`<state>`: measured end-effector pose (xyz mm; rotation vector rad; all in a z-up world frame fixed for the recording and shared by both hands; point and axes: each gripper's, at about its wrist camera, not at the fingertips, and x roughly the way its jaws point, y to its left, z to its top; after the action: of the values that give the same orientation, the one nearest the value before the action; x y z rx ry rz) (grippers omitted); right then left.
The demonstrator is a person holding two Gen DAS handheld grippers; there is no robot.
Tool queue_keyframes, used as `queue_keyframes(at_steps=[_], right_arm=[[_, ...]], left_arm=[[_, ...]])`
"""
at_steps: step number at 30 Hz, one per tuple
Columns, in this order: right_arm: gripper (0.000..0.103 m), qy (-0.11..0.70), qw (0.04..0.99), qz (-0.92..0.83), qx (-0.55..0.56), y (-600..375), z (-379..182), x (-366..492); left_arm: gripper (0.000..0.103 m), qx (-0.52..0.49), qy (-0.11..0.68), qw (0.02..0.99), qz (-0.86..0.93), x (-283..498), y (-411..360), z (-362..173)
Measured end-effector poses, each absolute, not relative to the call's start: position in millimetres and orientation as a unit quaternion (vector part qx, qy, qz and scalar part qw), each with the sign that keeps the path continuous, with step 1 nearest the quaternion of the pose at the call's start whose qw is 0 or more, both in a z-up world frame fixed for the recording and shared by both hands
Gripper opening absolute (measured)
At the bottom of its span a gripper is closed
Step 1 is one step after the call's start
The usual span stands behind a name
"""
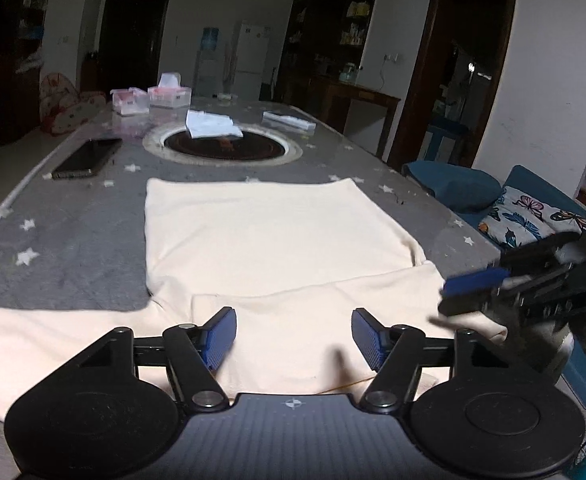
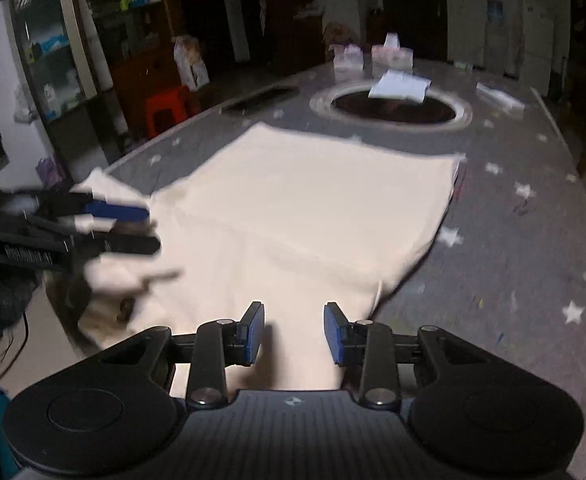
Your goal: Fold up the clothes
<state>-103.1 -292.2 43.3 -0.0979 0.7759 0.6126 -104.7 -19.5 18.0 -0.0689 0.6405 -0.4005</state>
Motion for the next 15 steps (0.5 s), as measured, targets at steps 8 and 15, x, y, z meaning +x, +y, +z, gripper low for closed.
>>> queue_keyframes(at_steps=[8,15], right_arm=[[0.044,0.367,0.885,0.285,-0.033,-279,27,-77],[0.06,0.339,0.893,0.29,-0.055,-271,24,-86]], left_arm=[[0.066,-0.044,0.323,0.929,-0.176,-105,-10,11],[0.07,-0.06,0.305,0.942,-0.123,-115,19,21]])
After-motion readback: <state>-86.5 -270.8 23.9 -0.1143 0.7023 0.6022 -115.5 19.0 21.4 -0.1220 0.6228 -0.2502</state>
